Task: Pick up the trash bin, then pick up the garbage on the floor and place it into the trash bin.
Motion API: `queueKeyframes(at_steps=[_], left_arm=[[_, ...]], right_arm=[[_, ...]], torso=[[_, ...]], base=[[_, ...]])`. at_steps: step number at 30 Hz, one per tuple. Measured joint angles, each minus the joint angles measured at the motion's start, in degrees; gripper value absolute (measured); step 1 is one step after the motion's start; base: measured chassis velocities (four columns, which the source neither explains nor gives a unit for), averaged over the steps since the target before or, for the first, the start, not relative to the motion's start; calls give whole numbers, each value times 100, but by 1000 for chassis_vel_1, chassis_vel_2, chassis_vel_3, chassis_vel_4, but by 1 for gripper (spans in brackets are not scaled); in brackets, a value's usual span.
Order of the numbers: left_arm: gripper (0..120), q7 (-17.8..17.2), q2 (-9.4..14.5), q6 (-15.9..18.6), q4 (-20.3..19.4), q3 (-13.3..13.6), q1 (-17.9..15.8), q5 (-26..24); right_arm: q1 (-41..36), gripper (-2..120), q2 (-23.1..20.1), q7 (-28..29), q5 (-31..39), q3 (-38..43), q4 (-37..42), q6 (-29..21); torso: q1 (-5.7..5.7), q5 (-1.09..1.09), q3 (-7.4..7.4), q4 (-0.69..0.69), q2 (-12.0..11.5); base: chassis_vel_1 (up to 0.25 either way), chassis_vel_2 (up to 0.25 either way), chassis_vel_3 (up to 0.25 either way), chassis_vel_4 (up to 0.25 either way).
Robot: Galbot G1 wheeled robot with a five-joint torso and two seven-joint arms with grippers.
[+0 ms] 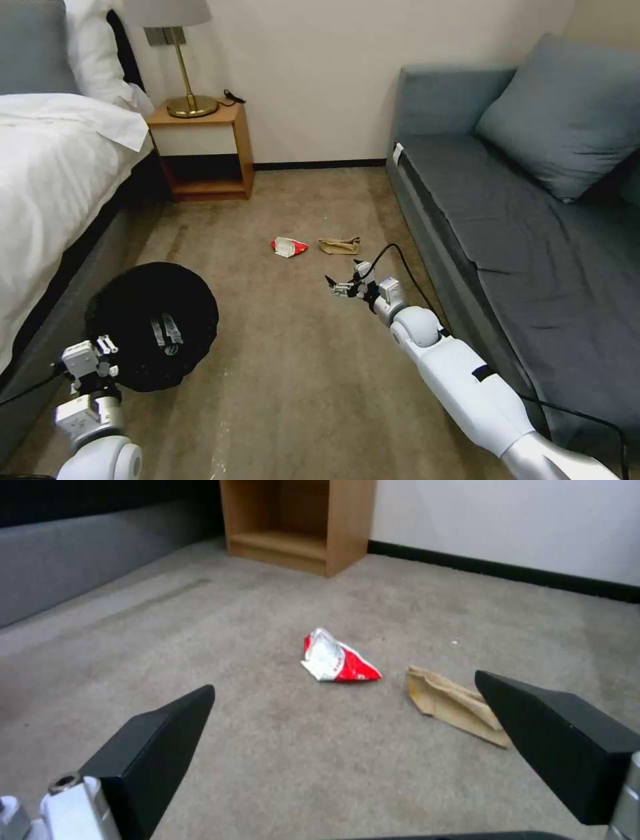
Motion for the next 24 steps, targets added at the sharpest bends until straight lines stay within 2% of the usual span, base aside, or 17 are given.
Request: queueKeyframes(at_steps=[24], left_arm=[[5, 2, -3, -70, 5, -8, 80, -6]], right_arm=[[-151, 100, 43, 55, -91, 36, 151, -12]], torso=[[0, 0, 0, 1, 0]], base=[[-49, 48, 50, -48]])
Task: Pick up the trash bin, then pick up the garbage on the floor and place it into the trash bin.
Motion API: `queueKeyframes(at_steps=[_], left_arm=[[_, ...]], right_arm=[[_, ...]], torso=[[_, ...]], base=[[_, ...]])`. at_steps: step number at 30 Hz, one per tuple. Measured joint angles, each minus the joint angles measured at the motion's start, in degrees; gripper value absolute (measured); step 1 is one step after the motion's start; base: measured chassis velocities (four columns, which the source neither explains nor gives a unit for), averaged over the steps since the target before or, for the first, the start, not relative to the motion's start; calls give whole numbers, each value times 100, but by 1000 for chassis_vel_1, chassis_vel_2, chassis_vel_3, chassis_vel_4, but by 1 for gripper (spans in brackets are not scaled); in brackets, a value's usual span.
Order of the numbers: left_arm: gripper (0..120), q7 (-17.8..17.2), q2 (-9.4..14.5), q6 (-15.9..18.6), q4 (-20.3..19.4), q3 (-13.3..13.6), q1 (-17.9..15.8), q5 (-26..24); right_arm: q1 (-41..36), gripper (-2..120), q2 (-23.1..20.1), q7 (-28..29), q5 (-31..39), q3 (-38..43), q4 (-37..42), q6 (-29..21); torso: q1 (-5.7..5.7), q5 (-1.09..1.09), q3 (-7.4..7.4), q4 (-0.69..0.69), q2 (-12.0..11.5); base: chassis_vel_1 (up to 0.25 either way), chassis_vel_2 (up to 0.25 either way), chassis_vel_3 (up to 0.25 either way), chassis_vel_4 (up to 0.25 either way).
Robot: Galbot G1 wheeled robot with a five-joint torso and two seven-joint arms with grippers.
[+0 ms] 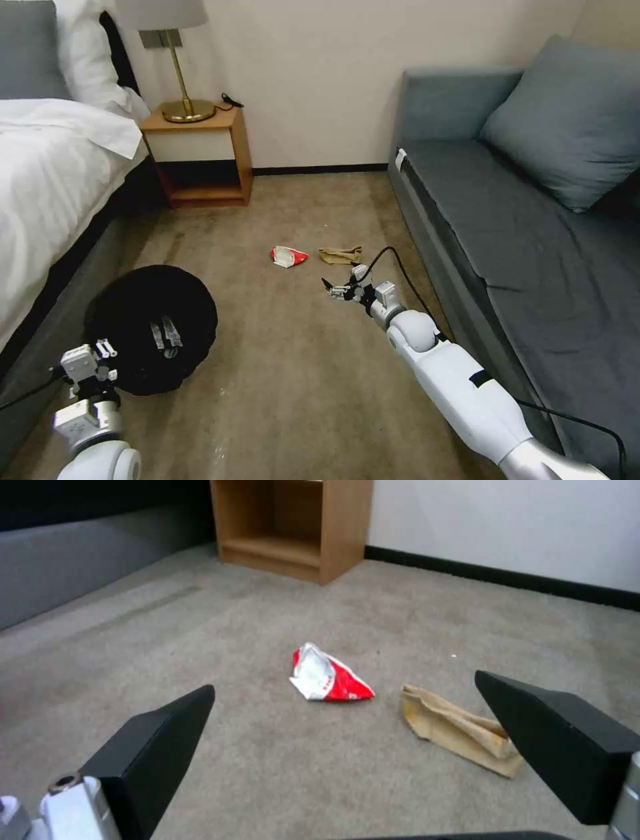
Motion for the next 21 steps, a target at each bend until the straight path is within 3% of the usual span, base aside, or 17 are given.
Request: queueKeyframes(at_steps=[21], left_arm=[[5, 5, 11, -48, -26, -4, 73, 1]], right_arm=[[-87, 100, 4, -4, -69, -1, 47, -3]], torso=[[0, 0, 0, 0, 0]], base=[[-87, 89, 88, -86]])
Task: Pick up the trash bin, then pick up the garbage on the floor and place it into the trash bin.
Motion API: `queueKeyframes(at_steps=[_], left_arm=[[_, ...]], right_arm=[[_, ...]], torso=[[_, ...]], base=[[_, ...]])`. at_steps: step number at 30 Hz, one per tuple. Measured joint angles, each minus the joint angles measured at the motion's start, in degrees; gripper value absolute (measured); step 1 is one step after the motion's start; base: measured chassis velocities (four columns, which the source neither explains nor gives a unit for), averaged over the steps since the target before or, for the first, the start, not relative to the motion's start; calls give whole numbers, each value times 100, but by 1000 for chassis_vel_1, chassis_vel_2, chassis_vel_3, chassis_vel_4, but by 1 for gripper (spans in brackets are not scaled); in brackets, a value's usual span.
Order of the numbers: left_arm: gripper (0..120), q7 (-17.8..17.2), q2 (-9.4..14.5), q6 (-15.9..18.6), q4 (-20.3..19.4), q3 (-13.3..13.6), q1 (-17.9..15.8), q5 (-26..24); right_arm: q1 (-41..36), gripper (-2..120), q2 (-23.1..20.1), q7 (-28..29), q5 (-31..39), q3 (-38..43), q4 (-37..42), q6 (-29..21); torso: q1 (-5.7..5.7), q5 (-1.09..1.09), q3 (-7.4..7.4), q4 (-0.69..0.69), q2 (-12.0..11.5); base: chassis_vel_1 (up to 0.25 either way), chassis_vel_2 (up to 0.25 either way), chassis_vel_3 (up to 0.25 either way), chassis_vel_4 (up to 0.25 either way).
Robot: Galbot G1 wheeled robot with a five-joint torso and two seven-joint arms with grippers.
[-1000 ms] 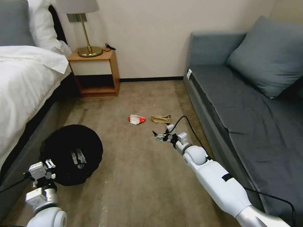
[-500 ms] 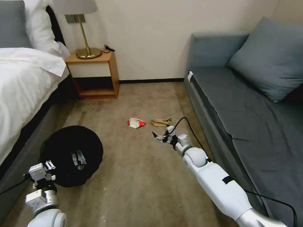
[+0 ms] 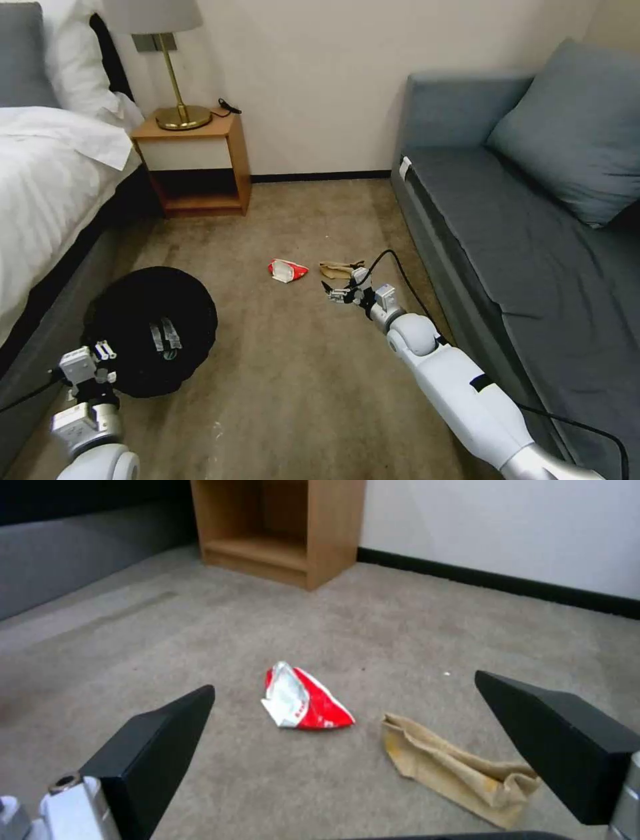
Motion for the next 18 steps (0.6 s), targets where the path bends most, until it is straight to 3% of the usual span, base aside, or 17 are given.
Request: queueKeyframes(at_steps=[18], left_arm=[[5, 4, 25, 6, 101, 19, -90, -5]], right_arm=[[98, 100, 102, -7, -41, -42, -170, 24]], torso=[[0, 0, 0, 0, 0]], base=[[-112, 110, 117, -110]])
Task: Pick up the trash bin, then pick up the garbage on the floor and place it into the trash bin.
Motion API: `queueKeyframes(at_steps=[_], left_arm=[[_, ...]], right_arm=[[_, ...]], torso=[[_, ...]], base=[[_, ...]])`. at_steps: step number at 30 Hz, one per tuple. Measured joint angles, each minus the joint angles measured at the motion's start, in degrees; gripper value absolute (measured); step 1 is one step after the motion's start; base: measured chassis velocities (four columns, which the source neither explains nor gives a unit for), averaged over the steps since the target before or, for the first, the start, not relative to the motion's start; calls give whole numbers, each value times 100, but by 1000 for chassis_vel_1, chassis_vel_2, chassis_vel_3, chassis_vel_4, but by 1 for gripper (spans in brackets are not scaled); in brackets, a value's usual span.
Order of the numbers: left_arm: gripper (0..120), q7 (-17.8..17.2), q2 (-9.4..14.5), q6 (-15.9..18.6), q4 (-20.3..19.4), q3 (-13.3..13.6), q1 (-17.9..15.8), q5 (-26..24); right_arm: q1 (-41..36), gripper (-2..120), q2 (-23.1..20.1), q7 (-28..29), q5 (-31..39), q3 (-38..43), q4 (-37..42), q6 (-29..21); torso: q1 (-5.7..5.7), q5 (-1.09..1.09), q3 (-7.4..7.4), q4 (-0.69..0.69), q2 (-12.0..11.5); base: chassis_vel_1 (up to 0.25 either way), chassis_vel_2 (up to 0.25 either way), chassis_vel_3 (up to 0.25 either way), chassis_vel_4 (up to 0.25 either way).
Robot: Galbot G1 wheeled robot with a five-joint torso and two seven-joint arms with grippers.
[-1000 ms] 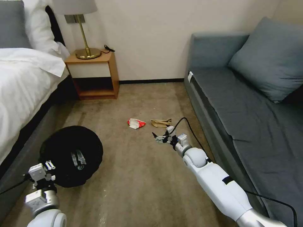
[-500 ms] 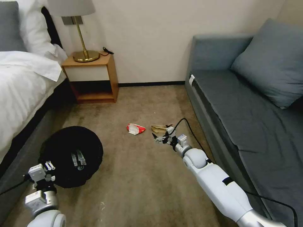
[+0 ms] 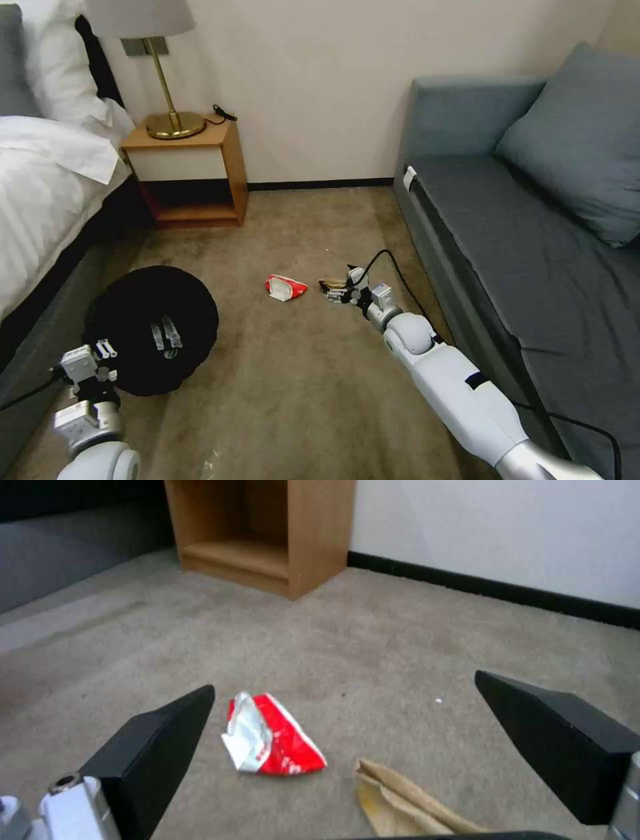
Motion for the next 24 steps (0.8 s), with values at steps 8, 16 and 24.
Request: queueKeyframes(at_steps=[8, 16, 24], left_arm=[[5, 4, -3, 9, 97, 24, -83, 0], [5, 5, 5, 12, 157, 27, -120, -9], [5, 9, 37, 12, 197, 25, -133, -47]], right_arm=[[35, 100, 25, -22, -21, 0, -101, 48], [50, 100, 39, -32, -61, 1, -151, 80], [48, 100, 105, -39, -110, -2, -182, 91]], torso=[[0, 1, 0, 0, 0], [0, 1, 0, 1, 0], [0, 1, 0, 0, 0]], base=[[-125, 117, 130, -128], [-130, 124, 126, -127], [-125, 123, 122, -127]])
